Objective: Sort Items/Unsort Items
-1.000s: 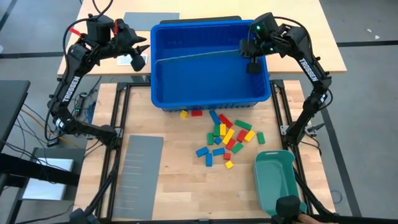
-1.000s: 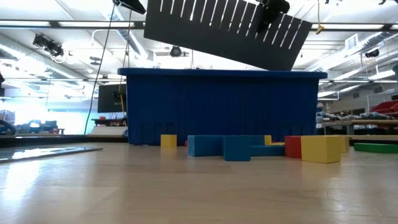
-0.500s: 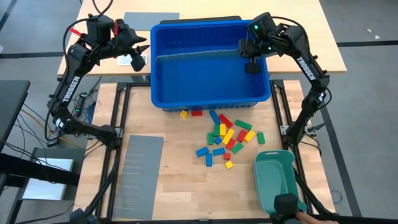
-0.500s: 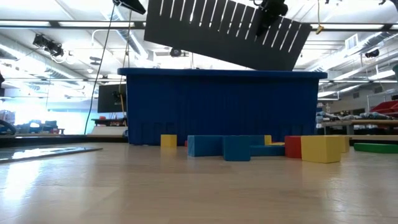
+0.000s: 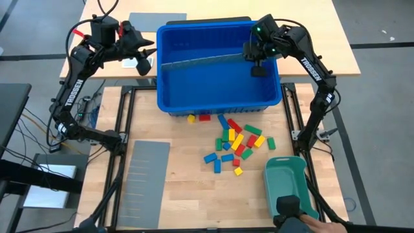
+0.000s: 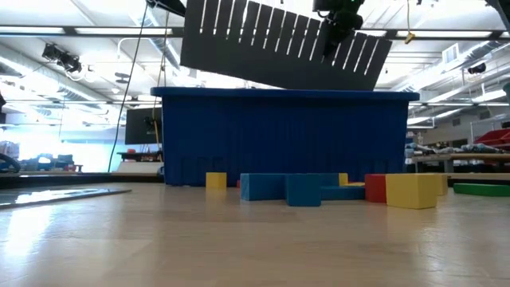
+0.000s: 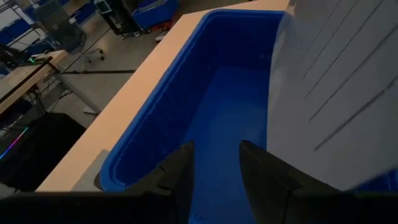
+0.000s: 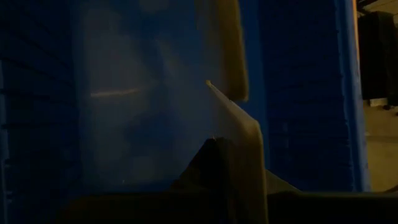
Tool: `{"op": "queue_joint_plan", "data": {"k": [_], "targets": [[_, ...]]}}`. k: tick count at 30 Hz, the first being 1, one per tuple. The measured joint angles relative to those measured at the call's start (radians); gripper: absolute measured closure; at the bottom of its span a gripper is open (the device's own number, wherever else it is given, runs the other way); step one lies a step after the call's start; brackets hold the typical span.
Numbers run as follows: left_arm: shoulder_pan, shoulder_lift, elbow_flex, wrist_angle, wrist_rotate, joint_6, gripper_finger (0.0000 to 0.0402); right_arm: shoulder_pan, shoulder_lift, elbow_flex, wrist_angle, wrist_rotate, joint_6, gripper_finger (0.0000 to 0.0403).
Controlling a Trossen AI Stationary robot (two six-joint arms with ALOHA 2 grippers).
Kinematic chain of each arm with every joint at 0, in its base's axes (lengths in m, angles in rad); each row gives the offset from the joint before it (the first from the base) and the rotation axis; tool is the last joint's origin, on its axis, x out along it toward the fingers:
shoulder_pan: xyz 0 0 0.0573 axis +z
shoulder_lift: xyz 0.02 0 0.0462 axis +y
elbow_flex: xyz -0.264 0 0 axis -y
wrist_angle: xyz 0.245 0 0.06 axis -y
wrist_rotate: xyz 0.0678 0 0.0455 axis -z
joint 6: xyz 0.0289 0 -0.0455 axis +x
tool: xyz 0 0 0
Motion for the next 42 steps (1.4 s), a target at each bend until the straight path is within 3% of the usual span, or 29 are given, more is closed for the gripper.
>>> {"op": "queue_joint_plan", "data": {"k": [26, 42], "targets": [[-0.173, 0.014, 0.000, 0.022, -0.014, 0.058, 0.0268, -0.016, 0.003, -0.001, 0.006, -0.002, -0.001, 0.0403], [-0.175, -0.005, 0.001, 0.054, -0.082, 0.059, 0.0268, -0.001, 0.002, 0.068, -0.038, 0.042, -0.015, 0.0403]]}}
